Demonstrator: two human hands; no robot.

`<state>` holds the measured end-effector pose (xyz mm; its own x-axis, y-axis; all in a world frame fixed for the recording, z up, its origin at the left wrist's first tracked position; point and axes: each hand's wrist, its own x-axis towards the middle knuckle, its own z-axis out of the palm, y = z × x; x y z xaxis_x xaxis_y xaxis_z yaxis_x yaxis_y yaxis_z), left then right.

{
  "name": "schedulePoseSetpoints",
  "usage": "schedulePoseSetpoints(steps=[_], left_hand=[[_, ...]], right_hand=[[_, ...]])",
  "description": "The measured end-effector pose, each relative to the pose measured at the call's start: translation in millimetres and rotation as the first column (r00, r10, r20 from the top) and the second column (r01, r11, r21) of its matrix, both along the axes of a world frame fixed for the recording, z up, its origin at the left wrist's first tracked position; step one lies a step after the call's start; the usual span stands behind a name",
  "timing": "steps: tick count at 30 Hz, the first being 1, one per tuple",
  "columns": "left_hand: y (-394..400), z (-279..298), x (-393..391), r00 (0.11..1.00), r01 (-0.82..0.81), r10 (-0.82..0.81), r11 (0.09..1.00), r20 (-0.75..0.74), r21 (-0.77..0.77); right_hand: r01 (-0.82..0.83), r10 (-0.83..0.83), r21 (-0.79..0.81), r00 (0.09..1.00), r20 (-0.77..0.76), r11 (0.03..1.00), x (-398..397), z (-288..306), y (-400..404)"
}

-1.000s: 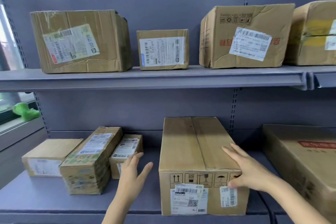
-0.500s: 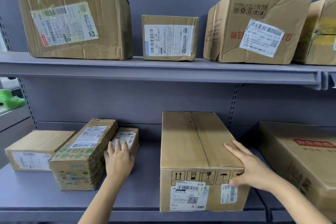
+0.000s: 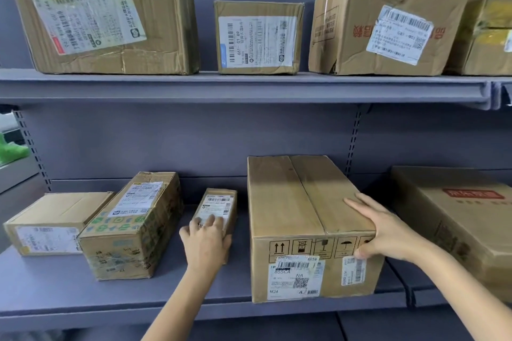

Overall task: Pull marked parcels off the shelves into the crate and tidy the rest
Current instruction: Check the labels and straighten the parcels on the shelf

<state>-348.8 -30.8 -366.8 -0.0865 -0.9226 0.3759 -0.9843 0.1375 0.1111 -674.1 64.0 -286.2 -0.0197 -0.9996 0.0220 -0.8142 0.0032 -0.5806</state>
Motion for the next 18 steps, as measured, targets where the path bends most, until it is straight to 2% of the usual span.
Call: schedulePoseSetpoints(steps=[4,12,15,18], left_hand=[[3.8,-1.6,-8.7,1.0,-0.029,0.03,0.999,0.011,-0.019],[9.6,8.8,-12.5,0.994,-0.079,0.071,0.993,0.085,0.089],[21.1,25.8,-17.1,0.997,-0.071,0.07,0.992,0.012,0.1],[34.5,51.8,-23.4,0.996,-0.034,0.037,0.999,-0.085,0.035]], right_hand=[[0.013,-0.013,0.013,1.0,0.009,1.0,1.1,1.5,1.2],[-0.004,0.004,0.004,1.0,-0.01,1.0,3.2,3.6,5.3],[-0.012,0.011,-0.017,0.999,-0.038,1.0,1.8,3.9,8.6],[-0.009,-0.005,-0.107,0.992,-0.13,0.994,-2.7,-2.9,21.1]])
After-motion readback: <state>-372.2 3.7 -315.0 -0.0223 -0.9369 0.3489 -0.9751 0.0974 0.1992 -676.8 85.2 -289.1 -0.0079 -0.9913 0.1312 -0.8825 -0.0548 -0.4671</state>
